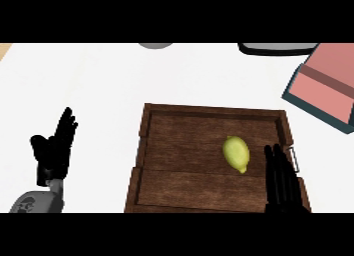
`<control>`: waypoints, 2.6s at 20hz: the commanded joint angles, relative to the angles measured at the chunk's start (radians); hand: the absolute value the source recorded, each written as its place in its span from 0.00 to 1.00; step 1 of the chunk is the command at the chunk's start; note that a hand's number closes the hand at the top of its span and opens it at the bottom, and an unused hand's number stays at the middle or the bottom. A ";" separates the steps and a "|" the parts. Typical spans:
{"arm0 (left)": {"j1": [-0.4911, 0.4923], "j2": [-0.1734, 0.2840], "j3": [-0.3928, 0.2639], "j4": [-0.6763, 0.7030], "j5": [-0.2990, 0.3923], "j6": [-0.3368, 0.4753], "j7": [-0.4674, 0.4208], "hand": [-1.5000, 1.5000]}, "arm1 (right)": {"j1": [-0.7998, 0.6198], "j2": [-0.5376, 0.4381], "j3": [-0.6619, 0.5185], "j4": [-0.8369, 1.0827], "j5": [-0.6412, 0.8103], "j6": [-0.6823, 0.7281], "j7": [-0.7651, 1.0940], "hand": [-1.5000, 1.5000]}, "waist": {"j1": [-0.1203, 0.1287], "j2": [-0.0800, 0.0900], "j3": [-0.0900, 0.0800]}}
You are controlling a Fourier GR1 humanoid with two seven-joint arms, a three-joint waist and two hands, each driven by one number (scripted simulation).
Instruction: Pick the lemon from the tray and place it in the cardboard box
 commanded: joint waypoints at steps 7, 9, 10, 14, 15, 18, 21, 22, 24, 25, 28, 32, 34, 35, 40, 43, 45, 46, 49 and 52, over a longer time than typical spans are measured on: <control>-0.014 -0.036 0.034 0.001 -0.048 -0.022 0.015 0.50 | -0.169 0.009 -0.012 0.064 -0.028 0.048 0.161 0.00 | 0.001 0.000 0.000; 0.033 -0.034 0.028 -0.066 -0.053 -0.036 0.040 0.50 | -0.126 0.008 0.006 0.096 -0.007 0.004 0.147 0.00 | 0.001 0.000 0.000; -0.002 -0.049 0.037 0.024 -0.052 -0.040 -0.004 0.50 | -0.154 -0.024 -0.095 0.098 -0.089 0.023 0.092 0.00 | 0.000 0.001 0.000; -0.021 -0.071 0.039 0.016 -0.089 -0.001 0.011 0.50 | -0.126 -0.012 -0.069 0.195 -0.065 -0.050 0.081 0.00 | -0.001 0.001 0.000; 0.008 -0.060 0.057 0.043 -0.071 -0.045 -0.052 0.50 | -0.165 0.000 -0.087 0.209 -0.066 -0.013 0.092 0.00 | 0.001 0.001 0.000; 0.048 -0.056 0.039 -0.077 -0.085 -0.038 0.042 0.50 | -0.258 -0.002 -0.165 0.144 -0.115 0.130 0.120 0.00 | 0.004 0.000 0.000; 0.045 -0.076 0.061 -0.044 -0.089 -0.048 0.004 0.50 | -0.204 -0.024 -0.143 0.171 -0.111 0.077 0.091 0.00 | 0.002 0.000 0.000; 0.038 -0.070 0.067 -0.034 -0.087 -0.061 0.015 0.50 | -0.285 0.008 -0.138 0.224 -0.088 0.065 0.130 0.00 | 0.003 0.000 0.000; -0.002 -0.048 0.067 -0.097 -0.096 -0.058 0.121 0.50 | -0.242 0.008 -0.128 0.253 -0.081 0.017 0.111 0.00 | 0.003 0.000 0.000; 0.034 -0.076 0.072 -0.008 -0.102 -0.066 0.002 0.50 | -0.275 -0.011 -0.197 0.256 -0.136 0.067 0.066 0.00 | 0.002 0.000 0.000; 0.092 -0.069 0.081 -0.112 -0.096 -0.080 0.036 0.50 | -0.296 0.008 -0.165 0.302 -0.125 0.025 0.096 0.00 | 0.004 0.000 0.000; 0.028 -0.098 0.072 -0.062 -0.138 -0.055 0.044 0.50 | -0.291 0.008 -0.181 0.392 -0.137 -0.072 0.055 0.00 | 0.003 0.000 0.000; -0.020 -0.060 0.129 -0.028 -0.106 -0.090 0.058 0.50 | -0.299 -0.001 -0.231 0.356 -0.173 0.000 0.004 0.00 | 0.001 0.000 0.000; 0.034 -0.108 0.088 -0.074 -0.124 -0.071 0.048 0.50 | -0.321 0.008 -0.229 0.362 -0.155 0.018 0.028 0.00 | 0.003 0.000 0.000; -0.025 -0.107 0.108 -0.049 -0.136 -0.066 0.086 0.50 | -0.332 0.008 -0.231 0.455 -0.174 -0.074 -0.018 0.00 | 0.002 0.000 0.000; 0.052 -0.100 0.107 -0.074 -0.141 -0.094 0.019 0.50 | -0.383 0.008 -0.217 0.518 -0.175 -0.108 0.008 1.00 | 0.005 0.000 0.000; 0.024 -0.109 0.101 -0.026 -0.147 -0.087 0.019 0.50 | -0.393 -0.011 -0.244 0.481 -0.177 -0.078 -0.115 1.00 | 0.003 0.001 0.000; -0.033 -0.099 0.135 0.041 -0.125 -0.100 -0.013 0.50 | -0.408 0.008 -0.190 0.554 -0.126 -0.183 -0.086 1.00 | 0.003 0.002 0.000; 0.068 -0.066 0.137 -0.117 -0.103 -0.137 0.059 0.50 | -0.387 -0.027 -0.285 0.539 -0.129 -0.195 -0.151 1.00 | 0.006 0.000 0.000; 0.015 -0.120 0.106 -0.048 -0.160 -0.075 0.035 0.50 | -0.414 -0.031 -0.283 0.501 -0.146 -0.049 -0.121 1.00 | 0.002 0.000 0.000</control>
